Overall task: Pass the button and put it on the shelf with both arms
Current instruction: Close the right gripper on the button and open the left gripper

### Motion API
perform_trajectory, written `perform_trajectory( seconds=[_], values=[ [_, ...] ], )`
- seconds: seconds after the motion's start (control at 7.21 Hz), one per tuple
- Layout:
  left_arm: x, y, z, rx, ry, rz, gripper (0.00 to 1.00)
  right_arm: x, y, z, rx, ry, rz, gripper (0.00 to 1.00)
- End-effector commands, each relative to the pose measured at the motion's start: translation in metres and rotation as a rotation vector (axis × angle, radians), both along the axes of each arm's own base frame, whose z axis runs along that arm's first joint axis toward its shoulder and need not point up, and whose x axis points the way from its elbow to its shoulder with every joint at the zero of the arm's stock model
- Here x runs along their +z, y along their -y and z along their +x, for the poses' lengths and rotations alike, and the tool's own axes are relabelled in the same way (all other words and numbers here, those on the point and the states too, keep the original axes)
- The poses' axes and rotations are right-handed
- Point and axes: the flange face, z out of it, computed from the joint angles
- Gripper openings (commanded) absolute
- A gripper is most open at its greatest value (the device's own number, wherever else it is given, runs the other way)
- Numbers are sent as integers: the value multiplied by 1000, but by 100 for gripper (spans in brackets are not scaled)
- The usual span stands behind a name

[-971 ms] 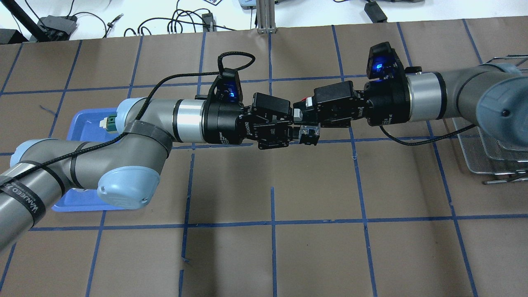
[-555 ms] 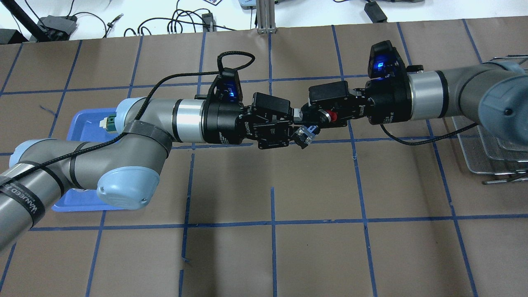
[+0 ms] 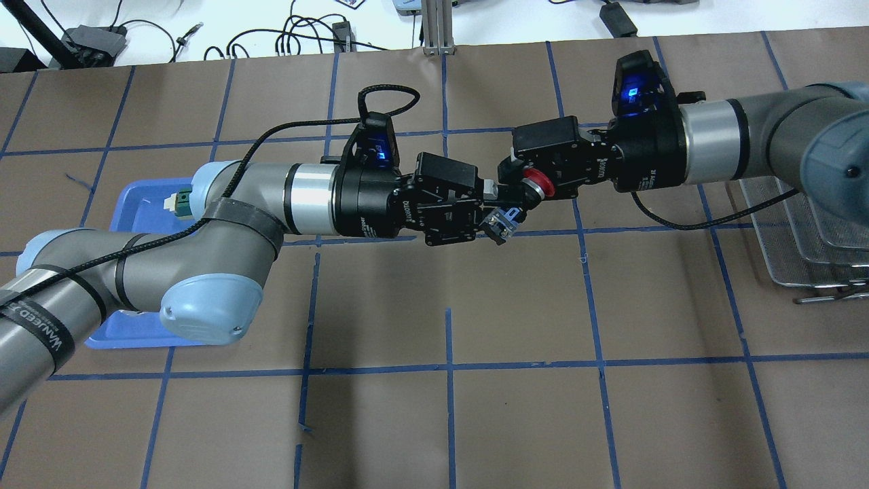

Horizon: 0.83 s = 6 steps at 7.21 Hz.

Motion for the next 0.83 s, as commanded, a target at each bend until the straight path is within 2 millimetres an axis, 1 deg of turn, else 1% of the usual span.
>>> perform_trajectory(
  seconds=[0.0,0.28,0.42,0.55,0.69],
  values=[
    [0,0,0,0,0,0,0,-1,3,-9,-14,-6,-7,93],
    [1,0,0,0,0,-2,0,-7,3,-40,-20,-76,7,98],
    [1,0,0,0,0,-2,0,-9,2,-46,-11,-99,11,98],
    [0,0,0,0,0,-2,0,-7,-2,-45,-9,-101,25,96],
    [1,0,0,0,0,-2,0,6,-14,-40,-19,-103,42,85]
  ],
)
